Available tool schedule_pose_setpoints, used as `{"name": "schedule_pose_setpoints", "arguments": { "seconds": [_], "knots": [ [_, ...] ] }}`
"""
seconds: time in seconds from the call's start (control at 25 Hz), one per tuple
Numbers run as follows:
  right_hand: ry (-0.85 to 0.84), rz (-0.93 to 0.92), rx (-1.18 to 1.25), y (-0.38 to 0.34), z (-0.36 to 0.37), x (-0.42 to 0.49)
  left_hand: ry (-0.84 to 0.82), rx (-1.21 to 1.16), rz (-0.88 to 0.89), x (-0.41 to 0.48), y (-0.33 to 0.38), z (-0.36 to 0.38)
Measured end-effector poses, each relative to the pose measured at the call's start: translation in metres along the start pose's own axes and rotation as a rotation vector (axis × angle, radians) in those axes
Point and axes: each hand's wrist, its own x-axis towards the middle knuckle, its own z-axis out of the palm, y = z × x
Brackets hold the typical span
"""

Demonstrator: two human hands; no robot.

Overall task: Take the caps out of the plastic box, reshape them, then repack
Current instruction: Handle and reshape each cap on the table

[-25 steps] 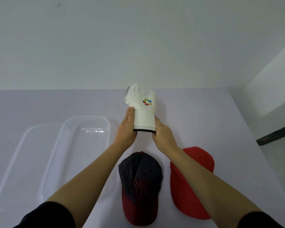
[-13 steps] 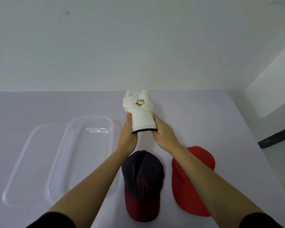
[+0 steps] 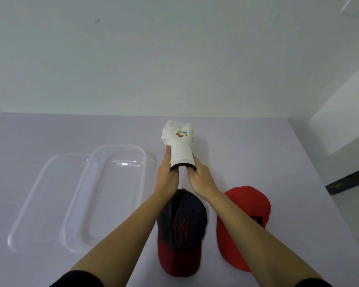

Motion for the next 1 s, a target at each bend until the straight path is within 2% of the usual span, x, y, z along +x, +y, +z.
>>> {"name": "schedule_pose_setpoints", "arguments": {
  "seconds": [0.2, 0.32, 0.4, 0.44, 0.6, 0.68, 0.84, 0.92, 1.0],
  "knots": [
    [-0.026, -0.026, -0.075, 0.002, -0.004, 0.001, 0.003, 0.007, 0.003, -0.005, -0.001, -0.004],
    [-0.103, -0.118, -0.355, 0.016, -0.019, 0.000, -0.309, 0.254, 0.004, -0.002, -0.009, -0.024],
    [-0.033, -0.164, -0.411, 0.027, -0.028, -0.002, -0.489, 0.312, -0.015, 0.005, -0.011, -0.038],
    [0.009, -0.190, -0.414, 0.029, -0.029, -0.004, -0.487, 0.258, -0.015, 0.008, -0.007, -0.044],
    [0.099, -0.356, -0.541, 0.027, -0.020, -0.009, -0.145, -0.035, -0.001, 0.036, 0.023, -0.055],
    [0.156, -0.427, -0.578, 0.027, -0.016, -0.009, -0.129, -0.045, 0.025, 0.048, 0.037, -0.057],
    [0.246, -0.492, -0.606, 0.029, -0.011, -0.009, -0.160, 0.121, 0.041, 0.059, 0.055, -0.059],
    [0.212, -0.494, -0.642, 0.031, -0.011, -0.009, -0.167, 0.168, 0.031, 0.062, 0.054, -0.059],
    [0.076, -0.472, -0.631, 0.034, -0.012, -0.009, -0.123, 0.175, 0.026, 0.063, 0.053, -0.059]
  ]
}}
